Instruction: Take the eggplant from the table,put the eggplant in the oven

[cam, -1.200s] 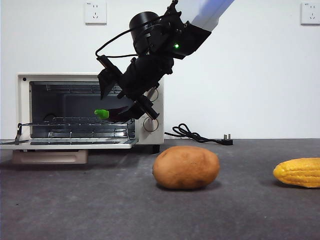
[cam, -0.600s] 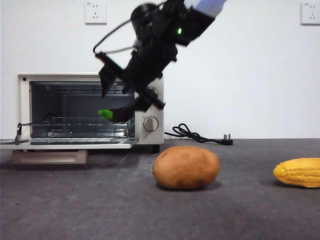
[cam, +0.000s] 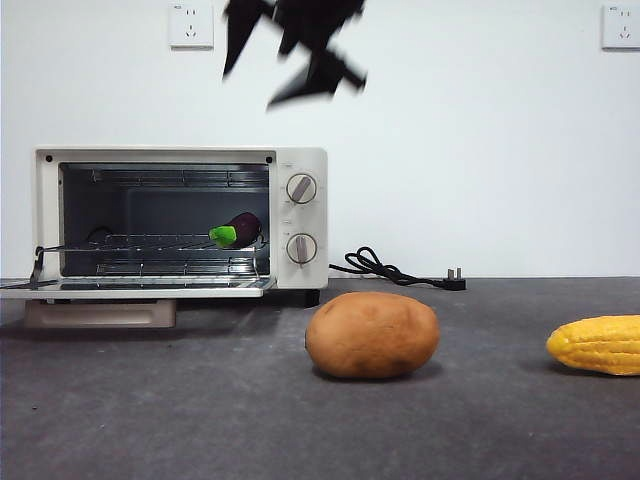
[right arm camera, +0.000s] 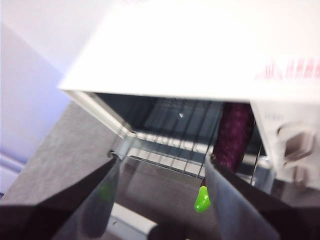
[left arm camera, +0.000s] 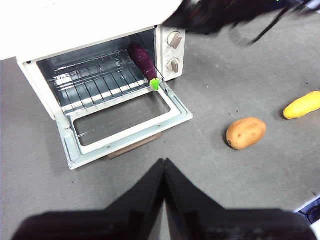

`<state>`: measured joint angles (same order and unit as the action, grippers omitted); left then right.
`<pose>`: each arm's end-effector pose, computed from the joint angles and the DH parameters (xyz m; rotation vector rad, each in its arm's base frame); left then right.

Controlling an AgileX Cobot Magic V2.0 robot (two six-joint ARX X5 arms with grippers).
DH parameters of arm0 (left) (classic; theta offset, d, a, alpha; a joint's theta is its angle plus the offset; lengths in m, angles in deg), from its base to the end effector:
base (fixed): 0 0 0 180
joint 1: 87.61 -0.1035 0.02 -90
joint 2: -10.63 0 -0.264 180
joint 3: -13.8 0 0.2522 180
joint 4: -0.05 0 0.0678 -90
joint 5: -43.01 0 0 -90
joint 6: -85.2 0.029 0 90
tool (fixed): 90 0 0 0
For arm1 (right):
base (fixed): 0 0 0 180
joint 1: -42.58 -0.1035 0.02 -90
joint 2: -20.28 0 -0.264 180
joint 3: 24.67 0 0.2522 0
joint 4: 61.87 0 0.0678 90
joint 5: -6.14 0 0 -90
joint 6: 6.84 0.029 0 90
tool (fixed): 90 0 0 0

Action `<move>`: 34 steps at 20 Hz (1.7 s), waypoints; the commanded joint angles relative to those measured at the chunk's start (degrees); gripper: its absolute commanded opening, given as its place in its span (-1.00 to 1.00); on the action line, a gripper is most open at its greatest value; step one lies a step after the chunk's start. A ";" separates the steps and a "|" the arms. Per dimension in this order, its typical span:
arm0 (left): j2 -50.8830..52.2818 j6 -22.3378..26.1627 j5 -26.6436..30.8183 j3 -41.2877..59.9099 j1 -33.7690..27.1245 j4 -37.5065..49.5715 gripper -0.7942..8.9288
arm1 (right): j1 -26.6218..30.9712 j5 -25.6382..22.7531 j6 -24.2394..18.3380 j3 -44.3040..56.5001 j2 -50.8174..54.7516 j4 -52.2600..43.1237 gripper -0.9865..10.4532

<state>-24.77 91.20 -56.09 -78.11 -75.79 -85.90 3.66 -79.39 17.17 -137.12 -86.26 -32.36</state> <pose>0.0264 -0.0102 0.4194 0.1135 0.4974 -0.3838 0.3367 0.2748 0.3438 0.2687 0.5507 0.6479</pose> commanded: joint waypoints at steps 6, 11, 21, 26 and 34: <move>0.13 0.66 0.20 0.37 0.31 1.66 -0.85 | -0.04 0.72 -14.27 -0.15 12.83 13.68 -0.32; -0.13 0.63 0.20 0.37 0.28 1.64 -0.85 | -0.04 0.74 -18.56 -0.15 20.41 23.56 -0.32; -1.03 0.63 0.20 0.37 0.28 2.25 -0.85 | -0.04 7.06 -21.00 -0.15 31.65 36.39 -0.32; -1.62 0.63 0.20 0.37 0.28 2.95 -0.85 | -0.04 8.22 -22.03 -0.15 34.38 40.41 -0.33; -3.48 0.66 0.22 0.37 0.26 5.62 -0.85 | -0.04 10.08 -24.35 -0.15 35.17 45.07 -0.40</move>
<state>-28.11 91.22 -56.09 -78.11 -75.79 -81.02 3.66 -69.80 -5.98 -137.21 -51.13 12.82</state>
